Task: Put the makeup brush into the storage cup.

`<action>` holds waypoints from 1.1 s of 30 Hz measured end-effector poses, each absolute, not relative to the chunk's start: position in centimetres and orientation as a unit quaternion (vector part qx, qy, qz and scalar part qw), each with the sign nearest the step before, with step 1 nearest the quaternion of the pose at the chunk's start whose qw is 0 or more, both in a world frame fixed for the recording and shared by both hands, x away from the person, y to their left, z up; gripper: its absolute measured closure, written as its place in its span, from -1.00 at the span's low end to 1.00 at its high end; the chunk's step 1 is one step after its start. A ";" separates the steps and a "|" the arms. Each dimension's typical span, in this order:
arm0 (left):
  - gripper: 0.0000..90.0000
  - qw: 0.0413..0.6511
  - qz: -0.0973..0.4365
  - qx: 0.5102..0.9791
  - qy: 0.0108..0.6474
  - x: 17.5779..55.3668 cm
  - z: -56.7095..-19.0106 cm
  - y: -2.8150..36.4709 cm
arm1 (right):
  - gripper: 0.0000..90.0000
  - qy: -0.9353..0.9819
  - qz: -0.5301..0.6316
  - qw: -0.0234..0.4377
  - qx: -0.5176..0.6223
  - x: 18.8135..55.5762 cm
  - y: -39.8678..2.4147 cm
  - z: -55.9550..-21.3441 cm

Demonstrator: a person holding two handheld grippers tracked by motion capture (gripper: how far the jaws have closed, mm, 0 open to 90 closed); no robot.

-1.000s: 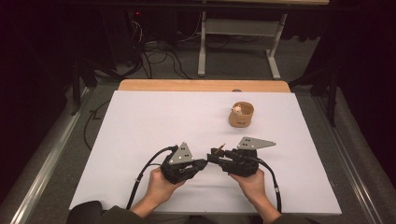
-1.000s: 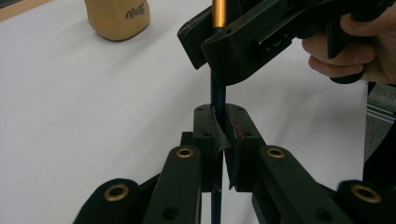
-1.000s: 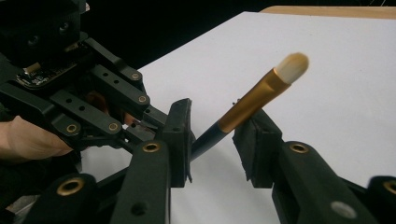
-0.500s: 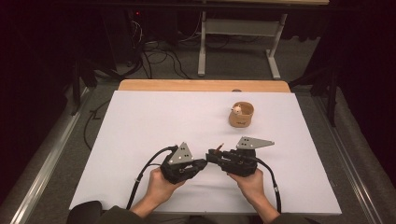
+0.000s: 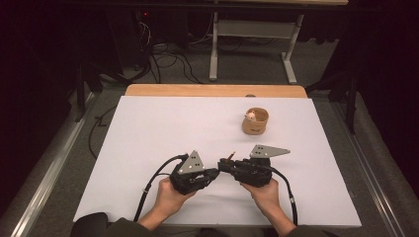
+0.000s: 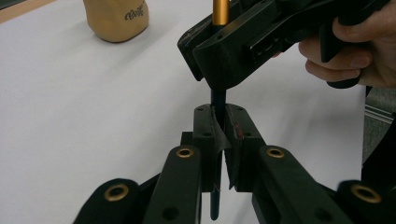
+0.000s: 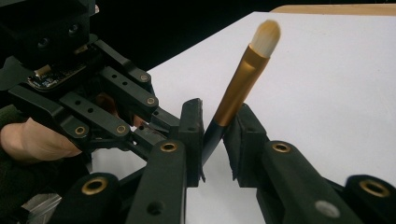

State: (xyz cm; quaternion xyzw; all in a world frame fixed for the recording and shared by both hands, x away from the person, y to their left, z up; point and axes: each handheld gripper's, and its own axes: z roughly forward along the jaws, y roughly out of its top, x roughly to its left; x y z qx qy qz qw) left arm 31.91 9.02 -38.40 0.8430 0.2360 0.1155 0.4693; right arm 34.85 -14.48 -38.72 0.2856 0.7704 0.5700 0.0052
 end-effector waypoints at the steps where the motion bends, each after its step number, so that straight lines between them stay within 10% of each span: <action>1: 0.86 0.469 0.116 0.843 0.236 31.9 -38.4 9.0 | 0.76 0.771 0.570 0.006 0.285 34.9 -14.5 -38.7; 19: 0.96 0.482 0.112 0.837 0.234 31.9 -38.3 9.4 | 0.91 0.776 0.565 0.018 0.279 34.7 -14.5 -38.4; 33: 0.28 0.503 0.100 0.818 0.260 32.0 -37.9 10.4 | 0.91 0.770 0.571 0.025 0.282 34.7 -15.2 -38.0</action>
